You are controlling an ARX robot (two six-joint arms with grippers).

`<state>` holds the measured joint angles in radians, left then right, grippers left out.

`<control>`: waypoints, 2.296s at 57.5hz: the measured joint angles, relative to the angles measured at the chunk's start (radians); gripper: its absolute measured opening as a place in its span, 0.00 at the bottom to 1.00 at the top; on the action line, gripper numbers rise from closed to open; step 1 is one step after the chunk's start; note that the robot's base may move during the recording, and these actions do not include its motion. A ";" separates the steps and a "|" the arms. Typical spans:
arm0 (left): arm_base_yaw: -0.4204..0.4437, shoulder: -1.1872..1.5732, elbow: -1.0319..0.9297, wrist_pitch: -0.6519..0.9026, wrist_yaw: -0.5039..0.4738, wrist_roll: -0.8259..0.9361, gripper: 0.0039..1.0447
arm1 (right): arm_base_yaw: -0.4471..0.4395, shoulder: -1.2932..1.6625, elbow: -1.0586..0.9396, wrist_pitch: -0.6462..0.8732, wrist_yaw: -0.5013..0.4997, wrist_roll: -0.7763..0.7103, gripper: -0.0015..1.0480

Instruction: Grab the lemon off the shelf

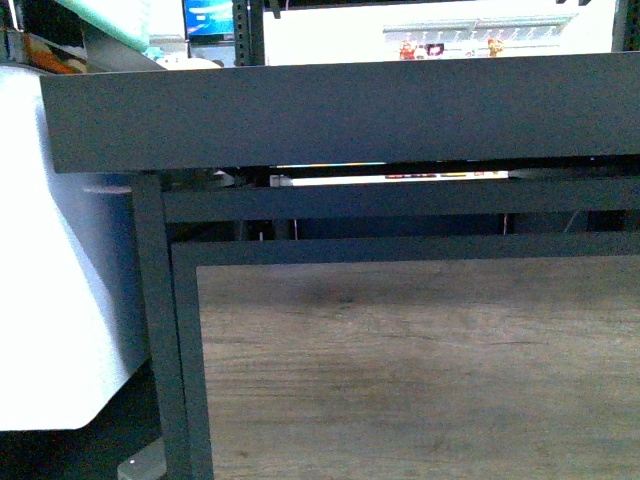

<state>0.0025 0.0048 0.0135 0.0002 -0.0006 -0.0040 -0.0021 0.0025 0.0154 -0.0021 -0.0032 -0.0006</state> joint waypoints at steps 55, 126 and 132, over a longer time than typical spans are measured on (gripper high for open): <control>0.000 0.000 0.000 0.000 0.000 0.000 0.92 | 0.000 0.001 0.000 0.000 0.000 0.000 0.93; 0.000 0.000 0.000 0.000 0.000 0.000 0.92 | 0.000 0.000 0.000 0.000 0.000 0.000 0.93; 0.000 0.000 0.000 0.000 0.000 0.000 0.92 | 0.000 0.000 0.000 0.000 0.000 0.000 0.93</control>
<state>0.0025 0.0044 0.0135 -0.0002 -0.0002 -0.0040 -0.0021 0.0025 0.0154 -0.0021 -0.0032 -0.0006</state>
